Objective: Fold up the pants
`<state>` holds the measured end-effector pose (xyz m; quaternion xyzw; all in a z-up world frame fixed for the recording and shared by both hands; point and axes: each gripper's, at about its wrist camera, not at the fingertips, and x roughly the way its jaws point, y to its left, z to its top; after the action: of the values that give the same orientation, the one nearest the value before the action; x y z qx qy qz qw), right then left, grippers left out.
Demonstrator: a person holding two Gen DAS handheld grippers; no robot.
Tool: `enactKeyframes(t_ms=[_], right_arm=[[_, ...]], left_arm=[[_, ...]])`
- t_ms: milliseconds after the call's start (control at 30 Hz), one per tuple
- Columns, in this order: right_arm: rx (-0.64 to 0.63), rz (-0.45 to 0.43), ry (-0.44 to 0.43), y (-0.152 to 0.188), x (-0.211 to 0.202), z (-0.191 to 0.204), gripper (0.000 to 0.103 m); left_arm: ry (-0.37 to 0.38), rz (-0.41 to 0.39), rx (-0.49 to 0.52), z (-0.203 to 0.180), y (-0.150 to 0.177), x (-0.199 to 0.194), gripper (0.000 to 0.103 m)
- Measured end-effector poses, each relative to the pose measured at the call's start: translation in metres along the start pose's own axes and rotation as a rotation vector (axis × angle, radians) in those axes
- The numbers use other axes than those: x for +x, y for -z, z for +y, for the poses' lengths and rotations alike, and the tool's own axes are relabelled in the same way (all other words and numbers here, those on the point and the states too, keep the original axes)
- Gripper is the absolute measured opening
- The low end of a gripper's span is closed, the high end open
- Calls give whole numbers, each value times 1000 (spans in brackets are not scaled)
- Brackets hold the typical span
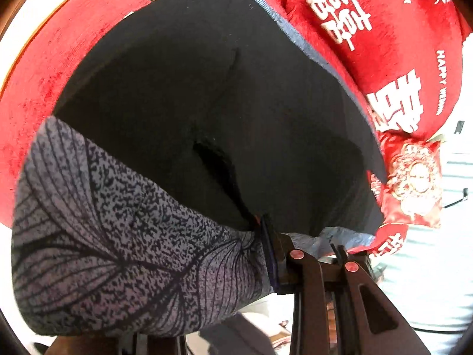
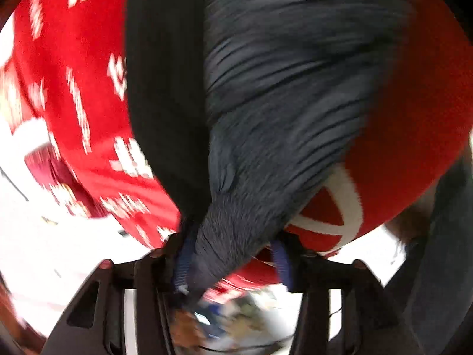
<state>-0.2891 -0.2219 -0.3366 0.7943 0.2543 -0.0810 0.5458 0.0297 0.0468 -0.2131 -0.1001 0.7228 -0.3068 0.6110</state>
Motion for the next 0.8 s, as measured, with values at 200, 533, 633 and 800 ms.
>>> enactKeyframes(t_ms=[200,533,633,800], right_arm=[[-147,-18,76,7,-18,72,7],[-371,154,208,-69,25,214,11],[-411,233,294,-110,58,243,11],[-477,346,432,-178,127,269,11]], left_arm=[[-29,-50,39,-20,-7,-24,33],[-51,-182,102,-81,-81,-56,33],[-98,-213,114,-96,-118,-49,33],[-243,-305,90,-98,-181,-19,61]])
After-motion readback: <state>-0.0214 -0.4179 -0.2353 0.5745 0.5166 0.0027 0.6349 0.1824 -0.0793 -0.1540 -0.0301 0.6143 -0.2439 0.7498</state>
